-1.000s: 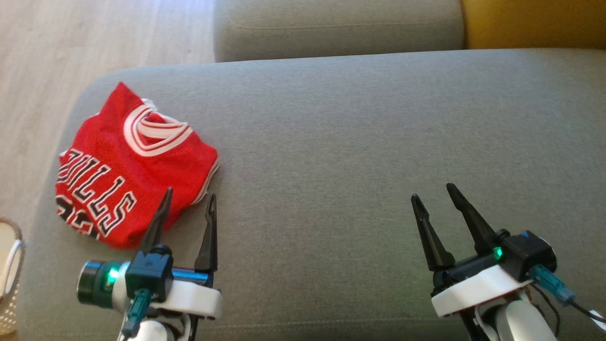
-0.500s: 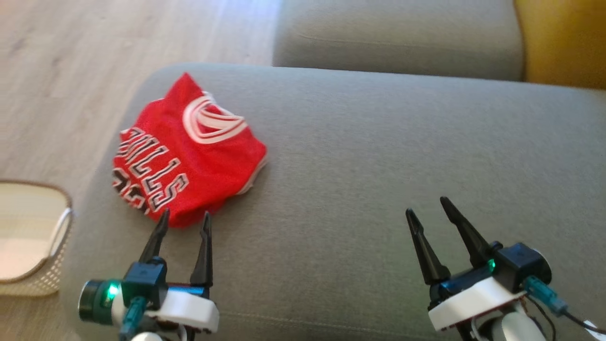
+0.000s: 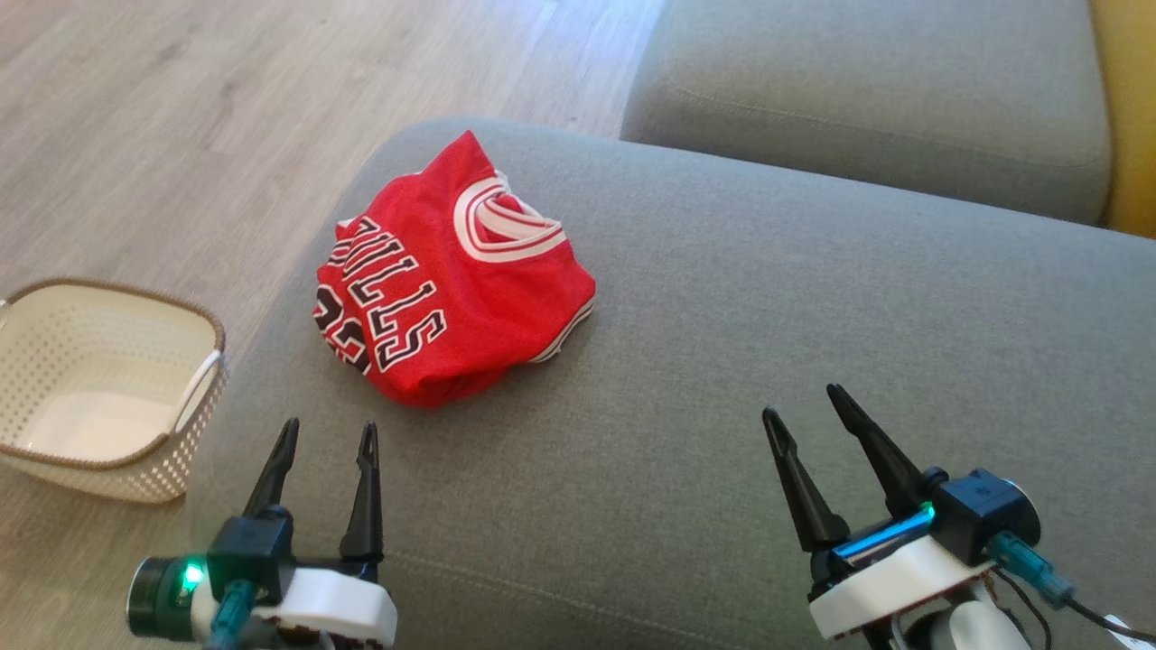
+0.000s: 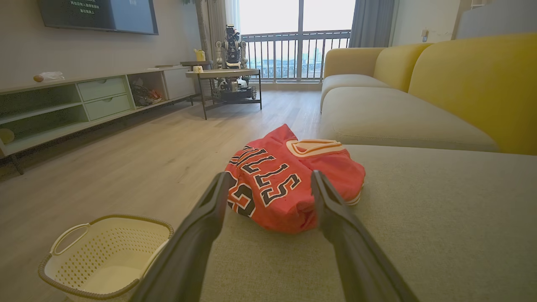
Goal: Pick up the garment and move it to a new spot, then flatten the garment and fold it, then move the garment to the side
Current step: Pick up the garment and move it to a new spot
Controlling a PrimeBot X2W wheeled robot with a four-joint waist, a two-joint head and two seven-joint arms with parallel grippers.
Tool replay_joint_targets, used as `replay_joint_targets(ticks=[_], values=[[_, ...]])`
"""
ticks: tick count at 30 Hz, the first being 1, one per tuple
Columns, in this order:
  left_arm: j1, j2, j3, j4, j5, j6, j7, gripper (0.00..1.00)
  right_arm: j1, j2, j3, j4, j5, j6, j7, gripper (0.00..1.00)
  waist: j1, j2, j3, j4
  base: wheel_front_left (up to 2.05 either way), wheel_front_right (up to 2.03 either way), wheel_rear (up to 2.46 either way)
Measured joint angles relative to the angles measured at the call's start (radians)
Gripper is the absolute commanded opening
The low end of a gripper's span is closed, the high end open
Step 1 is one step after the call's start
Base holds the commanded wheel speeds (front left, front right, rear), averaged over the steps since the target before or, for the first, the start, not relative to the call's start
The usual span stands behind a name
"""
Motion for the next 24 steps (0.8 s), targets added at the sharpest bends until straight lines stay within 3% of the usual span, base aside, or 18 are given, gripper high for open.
replay_joint_targets(ticks=[5,11,14,15,18,21,24], values=[[0.000,-0.008,0.013,0.001,0.002,-0.001,0.000,1.00,0.000,0.000,0.009,-0.006,0.007,0.000,0.000,1.00,0.0000,0.0000,0.023,0.011,0.00,0.00,0.00],[-0.055,-0.016,0.035,0.018,0.001,-0.050,0.000,1.00,-0.005,0.000,0.008,-0.010,-0.012,0.000,0.000,1.00,0.0000,0.0000,0.083,0.002,0.00,0.00,0.00],[-0.175,-0.013,0.052,0.060,-0.024,-0.099,0.000,1.00,-0.020,0.000,0.006,-0.011,-0.033,0.000,0.000,1.00,0.0001,0.0000,0.126,-0.004,0.00,0.00,0.00],[-0.274,-0.003,0.062,0.120,-0.044,-0.138,0.000,1.00,-0.043,0.000,0.005,-0.010,-0.047,0.000,0.000,1.00,0.0002,0.0000,0.154,-0.010,0.00,0.00,0.00],[-0.421,0.024,0.058,0.234,-0.067,-0.183,0.045,1.00,-0.080,-0.001,0.003,-0.010,-0.065,0.000,0.000,1.00,0.0002,0.0000,0.197,-0.020,0.00,0.00,0.00],[-0.511,0.045,0.051,0.293,-0.081,-0.199,0.108,1.00,-0.097,-0.002,0.005,-0.010,-0.077,0.000,0.000,1.00,0.0003,0.0000,0.224,-0.029,0.00,0.00,0.00],[-0.701,0.078,0.052,0.396,-0.105,-0.211,0.201,1.00,-0.121,-0.004,0.003,-0.010,-0.098,0.000,0.000,1.00,0.0003,0.0000,0.276,-0.052,0.00,0.00,0.00]])
